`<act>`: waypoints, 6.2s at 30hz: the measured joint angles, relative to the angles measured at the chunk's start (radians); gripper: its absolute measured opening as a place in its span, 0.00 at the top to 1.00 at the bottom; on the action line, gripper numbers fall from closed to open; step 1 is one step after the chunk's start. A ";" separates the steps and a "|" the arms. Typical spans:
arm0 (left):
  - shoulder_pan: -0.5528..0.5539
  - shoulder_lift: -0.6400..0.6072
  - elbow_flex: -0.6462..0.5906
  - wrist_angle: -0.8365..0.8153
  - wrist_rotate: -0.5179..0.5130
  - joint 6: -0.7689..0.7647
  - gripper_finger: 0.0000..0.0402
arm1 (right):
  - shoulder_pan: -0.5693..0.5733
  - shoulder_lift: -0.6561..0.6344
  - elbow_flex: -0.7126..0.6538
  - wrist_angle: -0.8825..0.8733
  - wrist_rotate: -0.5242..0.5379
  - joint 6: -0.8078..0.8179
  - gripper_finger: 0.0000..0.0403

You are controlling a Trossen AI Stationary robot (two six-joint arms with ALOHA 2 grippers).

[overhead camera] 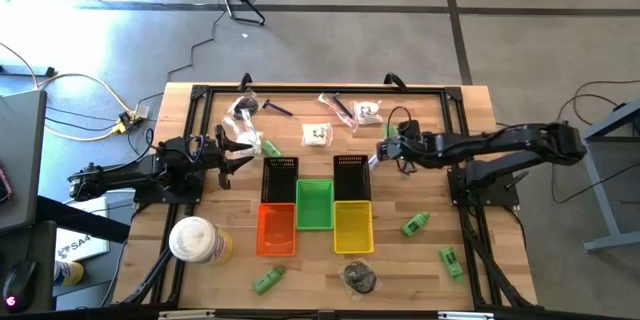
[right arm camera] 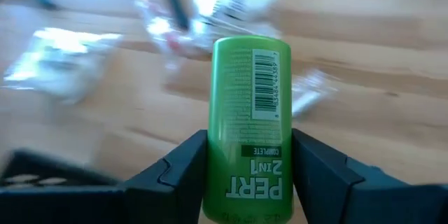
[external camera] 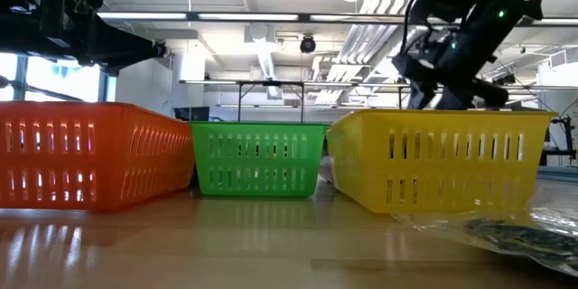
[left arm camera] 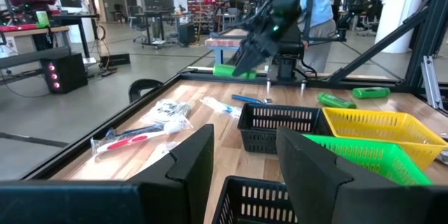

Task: Pick & Place Travel size toiletries
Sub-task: Put the green shampoo into the right black bin, then put the right blue razor into the left black bin

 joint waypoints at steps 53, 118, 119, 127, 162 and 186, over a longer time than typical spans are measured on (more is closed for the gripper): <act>0.000 0.000 0.000 0.000 0.000 0.000 0.62 | 0.279 0.311 0.000 0.611 -0.096 -0.160 0.57; 0.000 0.000 0.000 0.000 -0.002 0.000 0.62 | 0.115 0.010 0.001 0.526 0.134 -0.653 0.74; 0.000 0.000 0.000 0.000 -0.002 0.000 0.62 | 0.108 0.010 0.001 0.526 0.134 -0.654 0.75; 0.000 0.000 0.000 0.000 0.002 0.000 0.62 | 0.069 -0.003 0.001 0.471 0.053 -0.606 0.79; 0.000 0.000 0.000 0.000 -0.003 0.034 0.62 | 0.022 -0.053 0.001 -0.239 -0.225 -0.092 0.82; 0.000 0.000 0.000 0.000 0.001 0.034 0.62 | 0.025 -0.012 0.001 -0.273 -0.127 0.155 0.45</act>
